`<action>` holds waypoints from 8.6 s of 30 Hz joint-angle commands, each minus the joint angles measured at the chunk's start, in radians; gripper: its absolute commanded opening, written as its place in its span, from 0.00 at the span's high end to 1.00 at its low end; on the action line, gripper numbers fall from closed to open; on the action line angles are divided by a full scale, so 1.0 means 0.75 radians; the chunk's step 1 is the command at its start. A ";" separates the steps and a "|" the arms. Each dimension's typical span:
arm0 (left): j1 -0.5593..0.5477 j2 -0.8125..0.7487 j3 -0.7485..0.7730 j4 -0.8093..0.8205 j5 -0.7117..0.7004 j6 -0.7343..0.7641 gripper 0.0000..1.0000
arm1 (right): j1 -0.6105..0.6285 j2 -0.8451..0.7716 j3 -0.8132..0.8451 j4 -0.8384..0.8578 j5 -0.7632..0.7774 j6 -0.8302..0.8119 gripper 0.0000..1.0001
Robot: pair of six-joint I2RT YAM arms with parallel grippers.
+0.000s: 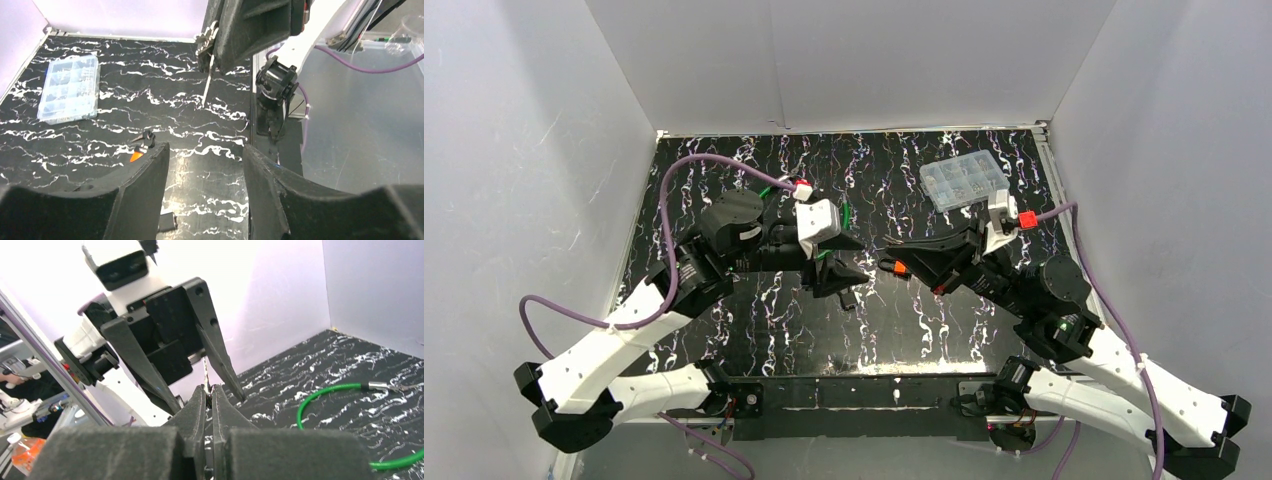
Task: Unlock with the key
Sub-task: Pick up the key from the center of the board, then pick up the lock from the center of the board.
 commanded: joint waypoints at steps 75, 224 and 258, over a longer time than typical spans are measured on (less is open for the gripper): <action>-0.073 -0.141 -0.438 0.437 -0.128 2.834 1.00 | -0.146 0.050 0.175 -0.324 -0.081 0.260 0.30; 0.298 1.153 -0.059 -0.572 0.002 1.920 0.61 | -0.655 -0.288 -0.090 -1.068 -0.574 0.260 0.99; 0.189 0.187 -0.041 0.097 -0.033 0.968 1.00 | -0.666 -0.119 0.085 -0.930 -0.669 0.136 0.99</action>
